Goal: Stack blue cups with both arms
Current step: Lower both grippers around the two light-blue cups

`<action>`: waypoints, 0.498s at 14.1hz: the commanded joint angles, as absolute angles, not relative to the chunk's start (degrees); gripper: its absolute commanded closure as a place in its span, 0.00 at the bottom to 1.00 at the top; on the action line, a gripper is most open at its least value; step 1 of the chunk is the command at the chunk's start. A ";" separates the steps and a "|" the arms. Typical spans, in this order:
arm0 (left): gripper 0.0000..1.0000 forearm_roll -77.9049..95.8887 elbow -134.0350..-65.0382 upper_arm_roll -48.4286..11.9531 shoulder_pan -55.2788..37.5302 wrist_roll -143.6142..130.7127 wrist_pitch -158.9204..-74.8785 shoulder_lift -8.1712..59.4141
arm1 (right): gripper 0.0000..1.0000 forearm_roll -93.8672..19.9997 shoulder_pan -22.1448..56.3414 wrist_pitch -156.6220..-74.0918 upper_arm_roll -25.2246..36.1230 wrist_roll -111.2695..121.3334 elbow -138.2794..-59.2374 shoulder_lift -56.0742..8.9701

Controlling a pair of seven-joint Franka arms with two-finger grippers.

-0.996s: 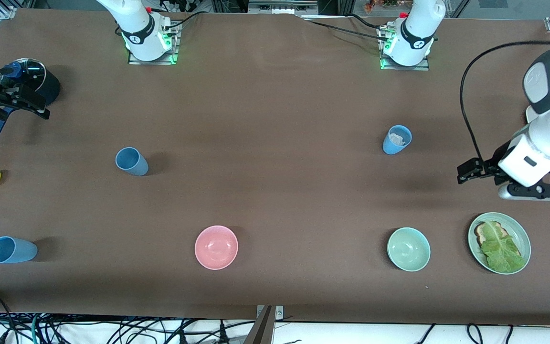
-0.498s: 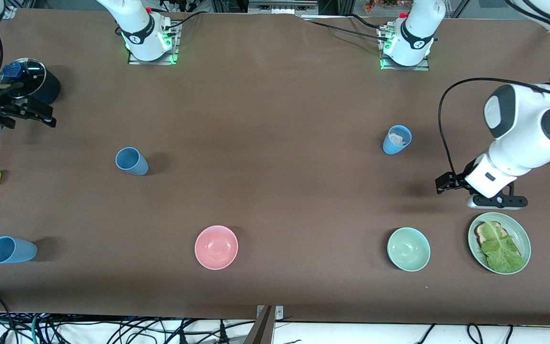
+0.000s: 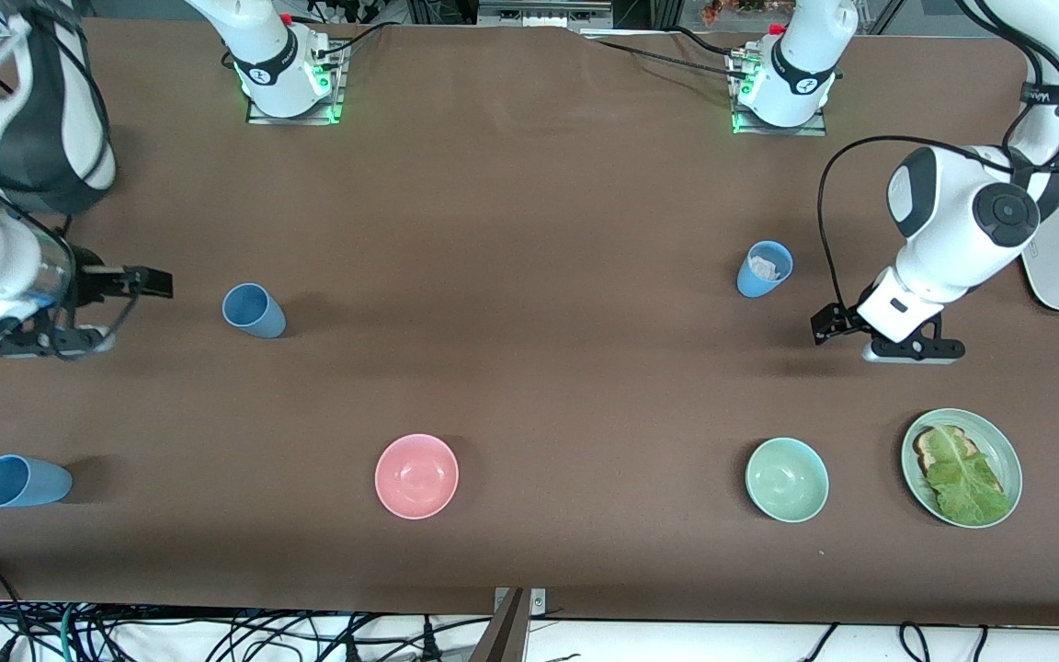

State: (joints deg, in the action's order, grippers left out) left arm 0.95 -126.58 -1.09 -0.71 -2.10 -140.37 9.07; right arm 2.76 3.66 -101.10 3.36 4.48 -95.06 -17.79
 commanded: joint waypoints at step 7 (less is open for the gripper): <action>0.00 -0.44 -137.89 -5.36 -1.14 -9.14 -142.46 0.44 | 0.00 3.60 4.57 -125.66 3.51 4.57 -116.34 -15.13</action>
State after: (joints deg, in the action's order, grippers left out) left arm 0.95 -134.73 -5.40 -1.00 -7.84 -140.55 2.43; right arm 2.76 4.74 -120.75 3.42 4.43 -107.57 -21.27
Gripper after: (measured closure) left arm 0.000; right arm 0.000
